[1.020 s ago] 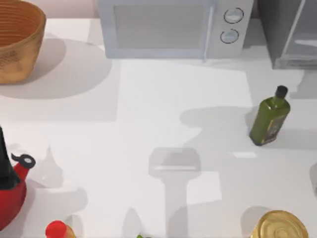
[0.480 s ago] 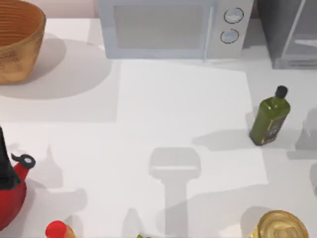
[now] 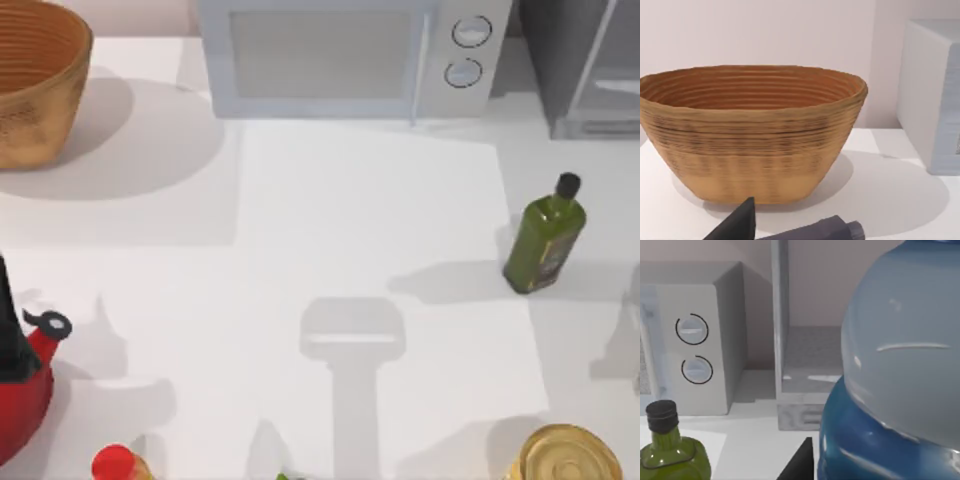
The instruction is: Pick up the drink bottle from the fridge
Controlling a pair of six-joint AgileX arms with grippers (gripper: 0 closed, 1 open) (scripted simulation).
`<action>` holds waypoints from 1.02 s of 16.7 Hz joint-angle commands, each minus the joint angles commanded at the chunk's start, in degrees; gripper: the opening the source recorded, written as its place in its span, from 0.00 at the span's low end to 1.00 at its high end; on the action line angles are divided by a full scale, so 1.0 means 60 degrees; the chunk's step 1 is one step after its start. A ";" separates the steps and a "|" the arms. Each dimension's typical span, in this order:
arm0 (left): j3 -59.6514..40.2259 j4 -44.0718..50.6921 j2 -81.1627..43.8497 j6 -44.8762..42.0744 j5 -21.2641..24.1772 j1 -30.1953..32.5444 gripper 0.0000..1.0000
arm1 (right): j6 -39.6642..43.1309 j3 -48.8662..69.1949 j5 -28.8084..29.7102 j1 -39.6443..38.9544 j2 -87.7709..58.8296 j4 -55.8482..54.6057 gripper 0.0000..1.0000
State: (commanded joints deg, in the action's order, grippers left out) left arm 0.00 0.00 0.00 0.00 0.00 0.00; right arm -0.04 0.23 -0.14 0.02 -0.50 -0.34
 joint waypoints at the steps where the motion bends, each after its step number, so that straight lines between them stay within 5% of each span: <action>1: 0.0000 0.0000 0.0000 0.0000 0.0000 0.0000 1.00 | 0.0006 -0.0039 0.0023 -0.0004 0.0083 0.0057 0.00; 9: 0.0000 0.0000 0.0000 0.0000 0.0000 0.0000 1.00 | 0.0012 0.0443 0.0310 -0.0442 -0.0404 -0.0513 0.00; 17: 0.0000 0.0000 0.0000 0.0000 0.0000 0.0000 1.00 | -0.0043 0.3188 0.3488 -0.3886 -0.5472 -0.3992 0.00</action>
State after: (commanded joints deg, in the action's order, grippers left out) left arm 0.00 0.00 0.00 0.00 0.00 0.00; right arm -0.30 19.36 20.79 -23.29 -33.34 -24.29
